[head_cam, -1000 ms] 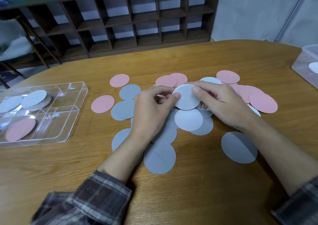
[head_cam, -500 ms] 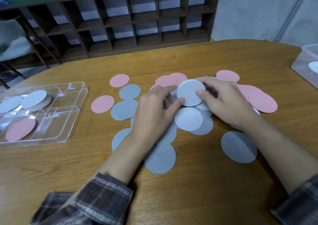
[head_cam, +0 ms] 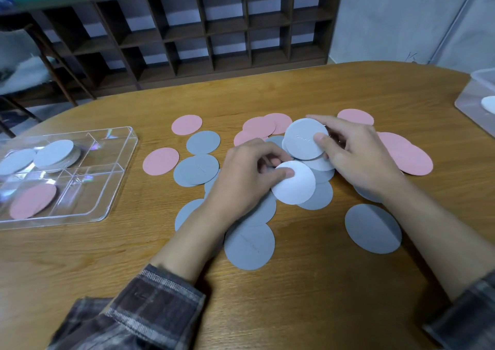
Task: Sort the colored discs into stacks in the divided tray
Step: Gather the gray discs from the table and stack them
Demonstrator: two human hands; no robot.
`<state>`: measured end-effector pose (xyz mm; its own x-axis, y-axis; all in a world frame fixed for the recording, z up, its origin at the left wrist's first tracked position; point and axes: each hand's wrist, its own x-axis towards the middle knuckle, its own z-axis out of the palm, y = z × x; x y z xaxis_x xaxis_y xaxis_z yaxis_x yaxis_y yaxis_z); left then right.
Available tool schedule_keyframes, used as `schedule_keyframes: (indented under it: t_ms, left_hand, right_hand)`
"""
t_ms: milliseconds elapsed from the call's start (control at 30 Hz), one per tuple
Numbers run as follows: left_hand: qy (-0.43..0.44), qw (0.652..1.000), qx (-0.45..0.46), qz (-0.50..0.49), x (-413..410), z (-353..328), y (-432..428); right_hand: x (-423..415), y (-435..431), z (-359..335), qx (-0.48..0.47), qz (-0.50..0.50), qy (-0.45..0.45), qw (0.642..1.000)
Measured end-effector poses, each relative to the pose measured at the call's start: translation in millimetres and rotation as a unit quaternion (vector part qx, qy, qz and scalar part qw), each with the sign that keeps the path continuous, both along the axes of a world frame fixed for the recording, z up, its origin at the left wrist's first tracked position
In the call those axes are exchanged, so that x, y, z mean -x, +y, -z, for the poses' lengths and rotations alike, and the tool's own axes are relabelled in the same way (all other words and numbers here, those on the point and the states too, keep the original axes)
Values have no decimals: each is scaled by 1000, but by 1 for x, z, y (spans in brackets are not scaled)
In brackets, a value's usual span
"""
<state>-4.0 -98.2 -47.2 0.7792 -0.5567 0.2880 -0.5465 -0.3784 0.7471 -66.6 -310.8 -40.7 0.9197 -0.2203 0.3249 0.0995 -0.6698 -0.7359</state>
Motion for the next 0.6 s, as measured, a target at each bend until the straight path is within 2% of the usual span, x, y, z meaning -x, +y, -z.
schedule_keyframes:
  t_ms: [133, 300, 600]
  left_hand:
    - [83, 994, 67, 7, -3, -2, 0]
    - [133, 979, 152, -28, -7, -3, 0]
    - [83, 983, 121, -109, 2, 2, -4]
  right_hand:
    - [-1, 1, 1, -9, -7, 14, 1000]
    - [0, 4, -1, -67, -45, 24, 996]
    - [2, 6, -4, -67, -83, 52, 993]
